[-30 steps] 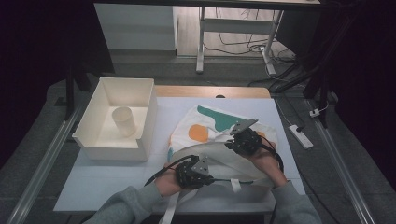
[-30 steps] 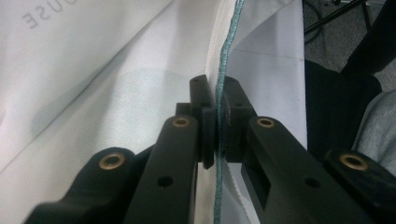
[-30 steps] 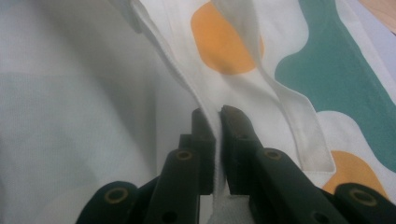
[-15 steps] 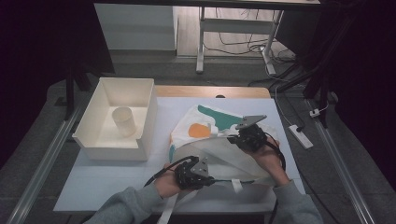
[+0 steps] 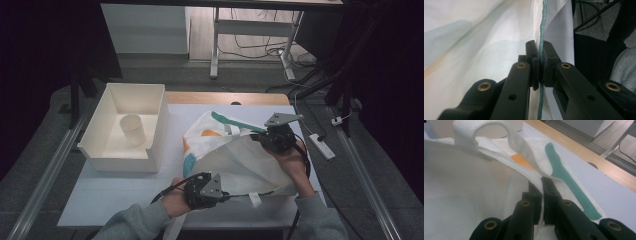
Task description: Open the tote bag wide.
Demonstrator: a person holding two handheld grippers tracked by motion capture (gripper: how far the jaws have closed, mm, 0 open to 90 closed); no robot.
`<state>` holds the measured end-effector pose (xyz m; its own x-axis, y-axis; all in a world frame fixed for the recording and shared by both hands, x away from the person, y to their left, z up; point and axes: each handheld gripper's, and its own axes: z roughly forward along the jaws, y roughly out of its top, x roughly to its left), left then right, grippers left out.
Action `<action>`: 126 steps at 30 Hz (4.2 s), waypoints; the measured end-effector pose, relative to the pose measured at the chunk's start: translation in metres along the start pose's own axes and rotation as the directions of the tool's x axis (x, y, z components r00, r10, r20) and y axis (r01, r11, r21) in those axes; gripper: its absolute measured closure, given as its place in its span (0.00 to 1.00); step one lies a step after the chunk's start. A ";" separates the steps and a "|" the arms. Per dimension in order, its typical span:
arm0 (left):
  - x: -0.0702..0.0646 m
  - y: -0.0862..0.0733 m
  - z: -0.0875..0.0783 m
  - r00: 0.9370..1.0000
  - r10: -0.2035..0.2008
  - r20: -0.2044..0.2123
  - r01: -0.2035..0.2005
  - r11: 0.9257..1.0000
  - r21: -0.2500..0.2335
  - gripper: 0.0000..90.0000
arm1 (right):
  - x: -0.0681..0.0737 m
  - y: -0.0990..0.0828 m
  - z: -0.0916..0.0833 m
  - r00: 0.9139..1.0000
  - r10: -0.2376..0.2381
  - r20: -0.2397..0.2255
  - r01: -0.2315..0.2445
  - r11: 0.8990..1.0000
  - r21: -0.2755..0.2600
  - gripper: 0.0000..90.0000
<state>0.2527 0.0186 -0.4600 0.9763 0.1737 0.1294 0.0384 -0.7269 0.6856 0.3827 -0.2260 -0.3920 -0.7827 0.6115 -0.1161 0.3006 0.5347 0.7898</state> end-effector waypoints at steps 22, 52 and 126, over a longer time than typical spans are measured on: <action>-0.001 0.005 -0.036 0.997 0.027 -0.071 -0.032 0.997 -0.074 0.95 | -0.026 0.053 0.012 0.993 0.019 0.120 -0.019 1.000 -0.002 0.97; 0.023 -0.008 -0.016 0.998 -0.068 0.000 0.068 0.997 -0.048 0.95 | -0.071 -0.007 0.116 0.961 0.269 0.063 -0.276 0.940 0.201 0.70; 0.157 -0.014 0.043 0.880 -0.447 -0.162 0.446 0.894 -0.049 0.96 | 0.115 -0.052 0.016 0.951 -0.072 -0.302 0.142 0.966 0.215 0.45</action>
<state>0.4147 0.0275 -0.4798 0.8072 0.5853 -0.0771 0.4589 -0.5400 0.7055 0.2857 -0.1741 -0.4563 -0.9303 0.3665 0.0146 0.2967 0.7285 0.6175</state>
